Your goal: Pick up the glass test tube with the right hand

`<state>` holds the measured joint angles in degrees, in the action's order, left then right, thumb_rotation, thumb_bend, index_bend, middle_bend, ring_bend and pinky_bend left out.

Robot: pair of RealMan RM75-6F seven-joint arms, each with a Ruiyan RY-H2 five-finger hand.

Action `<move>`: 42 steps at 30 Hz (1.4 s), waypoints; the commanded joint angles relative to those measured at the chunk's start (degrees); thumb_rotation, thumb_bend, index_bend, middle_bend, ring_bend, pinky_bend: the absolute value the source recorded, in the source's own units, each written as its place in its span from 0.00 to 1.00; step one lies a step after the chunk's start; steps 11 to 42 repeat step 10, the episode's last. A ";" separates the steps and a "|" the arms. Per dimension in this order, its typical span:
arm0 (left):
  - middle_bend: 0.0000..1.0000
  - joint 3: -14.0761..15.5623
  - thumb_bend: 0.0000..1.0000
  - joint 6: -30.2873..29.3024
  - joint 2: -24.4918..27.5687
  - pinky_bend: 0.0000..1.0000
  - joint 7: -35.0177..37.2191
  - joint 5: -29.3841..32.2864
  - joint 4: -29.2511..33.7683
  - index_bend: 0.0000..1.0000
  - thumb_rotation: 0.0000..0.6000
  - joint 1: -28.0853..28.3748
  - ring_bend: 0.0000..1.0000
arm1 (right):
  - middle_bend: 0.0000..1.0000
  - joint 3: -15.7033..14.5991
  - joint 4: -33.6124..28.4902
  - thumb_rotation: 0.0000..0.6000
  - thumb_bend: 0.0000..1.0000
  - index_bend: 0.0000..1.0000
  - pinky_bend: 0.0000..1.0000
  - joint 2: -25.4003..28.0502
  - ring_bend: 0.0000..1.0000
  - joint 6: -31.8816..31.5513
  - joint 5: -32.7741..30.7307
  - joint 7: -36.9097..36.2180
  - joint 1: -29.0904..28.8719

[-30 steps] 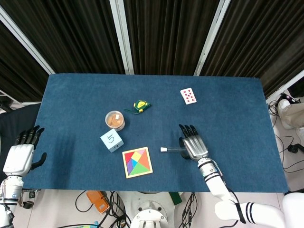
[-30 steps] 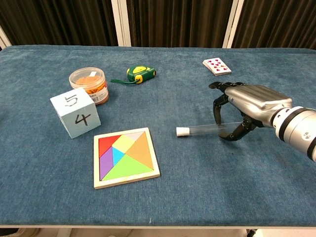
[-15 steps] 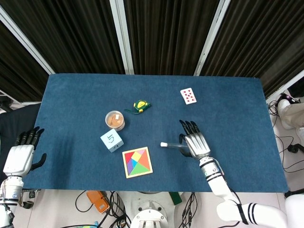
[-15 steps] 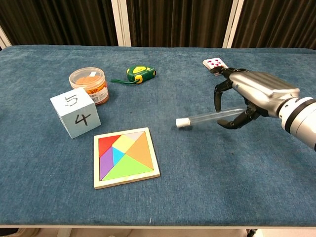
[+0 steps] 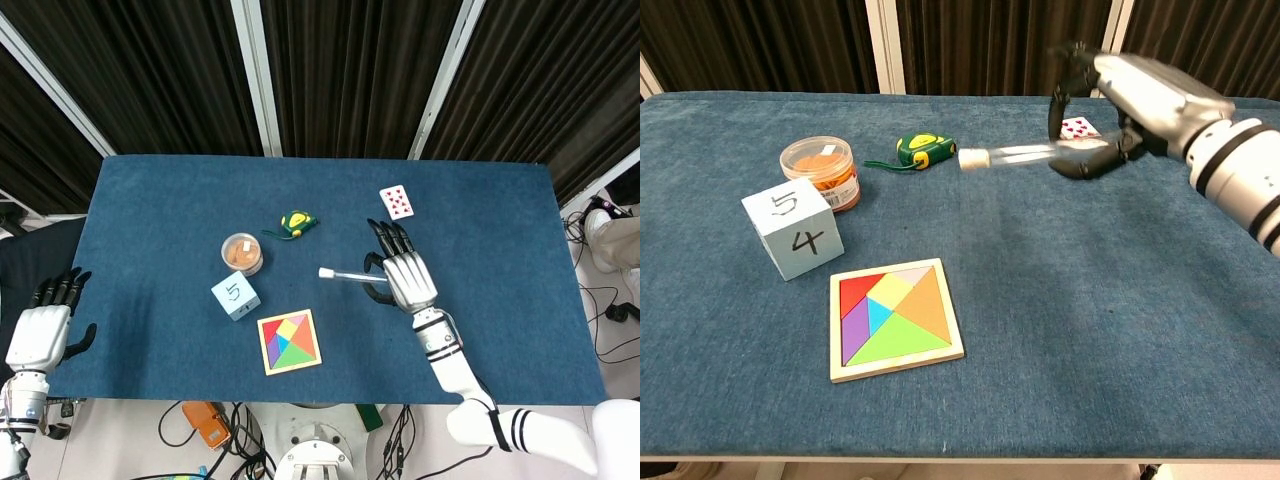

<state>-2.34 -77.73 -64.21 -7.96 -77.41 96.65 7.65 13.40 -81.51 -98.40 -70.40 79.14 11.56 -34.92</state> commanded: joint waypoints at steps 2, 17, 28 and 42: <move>0.00 0.03 0.42 0.05 0.01 0.02 -0.12 0.01 0.04 0.00 1.00 0.01 0.00 | 0.00 2.51 6.06 1.00 0.55 0.82 0.00 -3.90 0.01 -4.33 4.39 -7.27 -2.08; 0.00 0.09 0.42 0.20 0.09 0.02 -0.13 0.06 0.15 0.00 1.00 0.05 0.00 | 0.00 3.17 10.31 1.00 0.55 0.83 0.00 -4.68 0.01 -6.83 7.32 -11.45 -3.65; 0.00 0.09 0.42 0.20 0.09 0.02 -0.13 0.06 0.15 0.00 1.00 0.05 0.00 | 0.00 3.17 10.31 1.00 0.55 0.83 0.00 -4.68 0.01 -6.83 7.32 -11.45 -3.65; 0.00 0.09 0.42 0.20 0.09 0.02 -0.13 0.06 0.15 0.00 1.00 0.05 0.00 | 0.00 3.17 10.31 1.00 0.55 0.83 0.00 -4.68 0.01 -6.83 7.32 -11.45 -3.65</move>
